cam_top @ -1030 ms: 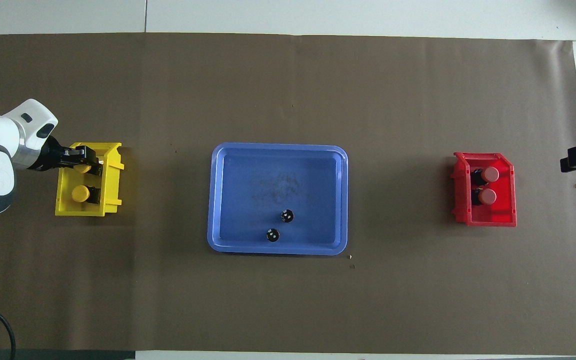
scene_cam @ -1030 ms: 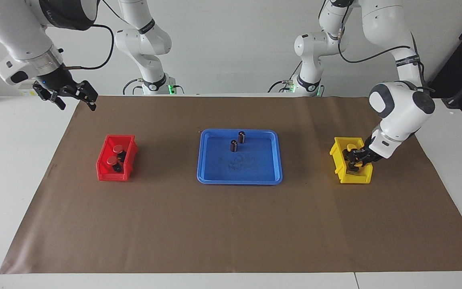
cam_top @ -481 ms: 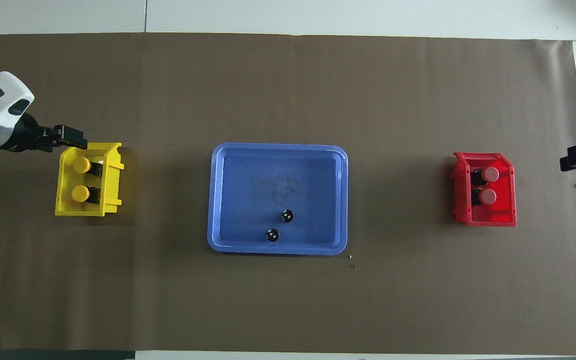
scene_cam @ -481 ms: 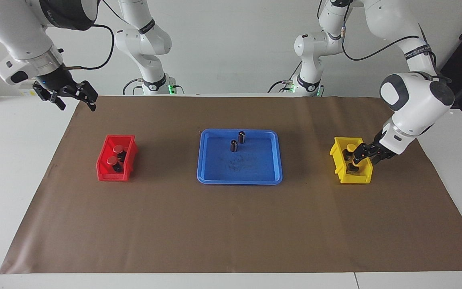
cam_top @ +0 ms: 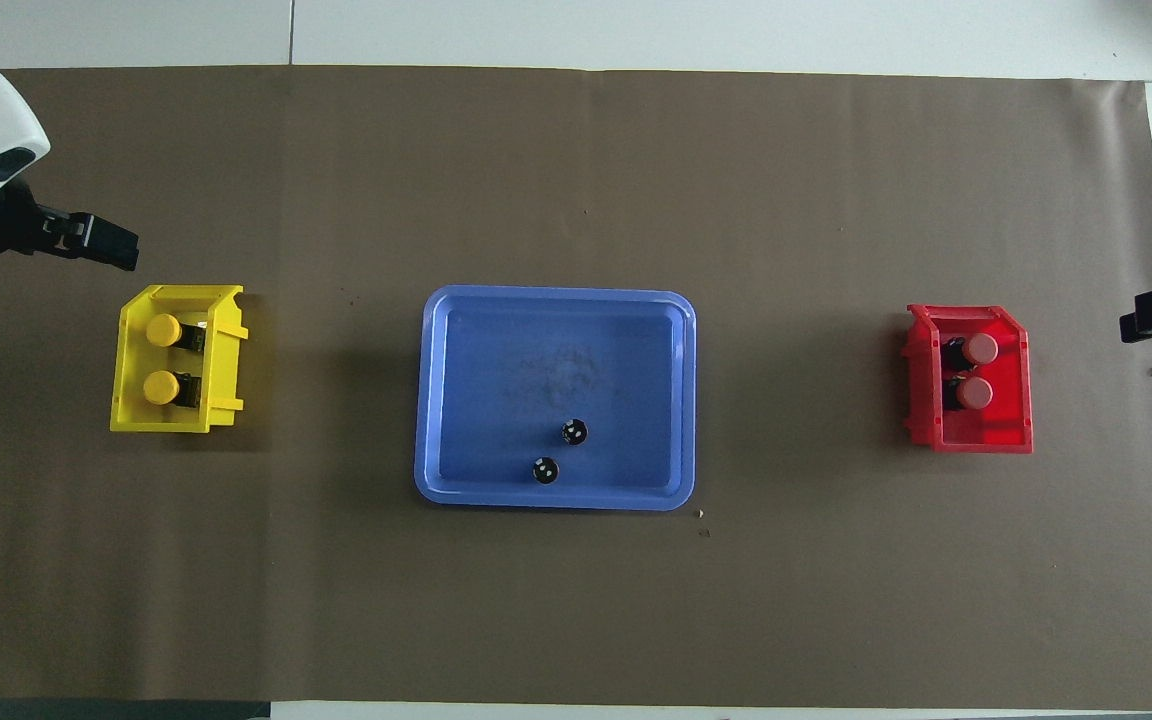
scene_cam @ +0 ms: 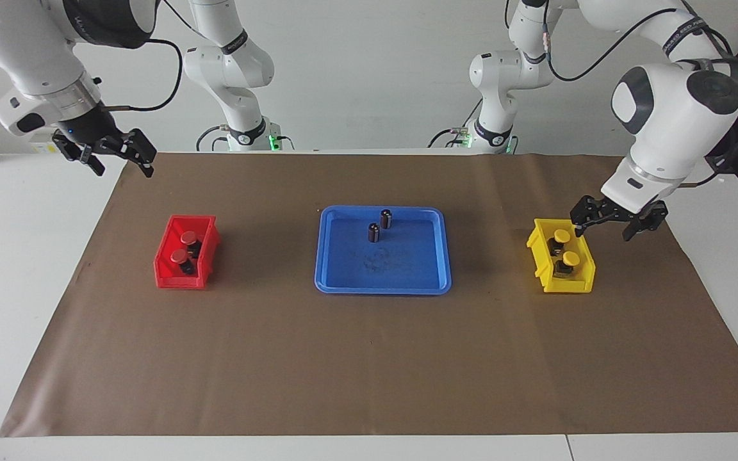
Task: Sort red and yellow buttons by color
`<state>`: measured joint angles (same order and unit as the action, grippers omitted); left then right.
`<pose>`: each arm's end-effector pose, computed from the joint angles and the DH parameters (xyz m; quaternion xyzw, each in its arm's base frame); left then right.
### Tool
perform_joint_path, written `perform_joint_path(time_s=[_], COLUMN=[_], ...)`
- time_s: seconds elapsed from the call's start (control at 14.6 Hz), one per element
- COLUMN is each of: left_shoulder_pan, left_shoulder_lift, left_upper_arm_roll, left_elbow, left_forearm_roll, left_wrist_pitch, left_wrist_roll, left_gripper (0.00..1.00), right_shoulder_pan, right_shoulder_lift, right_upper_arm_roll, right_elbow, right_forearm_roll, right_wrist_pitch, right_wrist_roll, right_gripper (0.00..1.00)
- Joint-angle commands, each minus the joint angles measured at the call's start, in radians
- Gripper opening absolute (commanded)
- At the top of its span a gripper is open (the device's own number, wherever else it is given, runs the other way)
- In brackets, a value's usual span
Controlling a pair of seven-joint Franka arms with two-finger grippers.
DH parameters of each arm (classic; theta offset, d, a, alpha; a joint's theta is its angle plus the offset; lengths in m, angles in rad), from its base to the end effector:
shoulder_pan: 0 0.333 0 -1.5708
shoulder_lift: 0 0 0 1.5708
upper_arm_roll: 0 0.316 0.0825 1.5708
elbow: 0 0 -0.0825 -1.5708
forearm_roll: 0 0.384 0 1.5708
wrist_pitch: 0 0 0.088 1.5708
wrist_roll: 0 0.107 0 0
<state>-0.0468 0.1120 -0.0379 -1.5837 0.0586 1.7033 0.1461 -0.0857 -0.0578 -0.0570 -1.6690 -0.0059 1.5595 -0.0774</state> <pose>0.5958 -0.0439 0.5657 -0.9926 0.1187 -0.0030 0.0270 0.5279 -0.0773 0.6087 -0.9991 0.0325 0.0259 0.0015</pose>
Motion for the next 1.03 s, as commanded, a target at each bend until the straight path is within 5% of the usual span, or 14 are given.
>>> perform_joint_path(time_s=[0.0, 0.96], left_shoulder_pan=[0.002, 0.002], left_shoulder_lift=[-0.021, -0.097], left_upper_arm_roll=[0.012, 0.01], left_elbow=[0.108, 0.103], left_forearm_roll=[-0.014, -0.079], left_wrist_pitch=[-0.15, -0.186], left_wrist_roll=[0.003, -0.039], left_gripper=[1.0, 1.0], right_shoulder_pan=[-0.005, -0.002], right_shoulder_lift=[-0.008, -0.01], right_upper_arm_roll=[0.003, 0.005], right_elbow=[-0.006, -0.008], right_forearm_roll=[0.001, 0.0], right_wrist_pitch=[0.01, 0.004], right_wrist_roll=[0.008, 0.013], right_gripper=[1.0, 1.0])
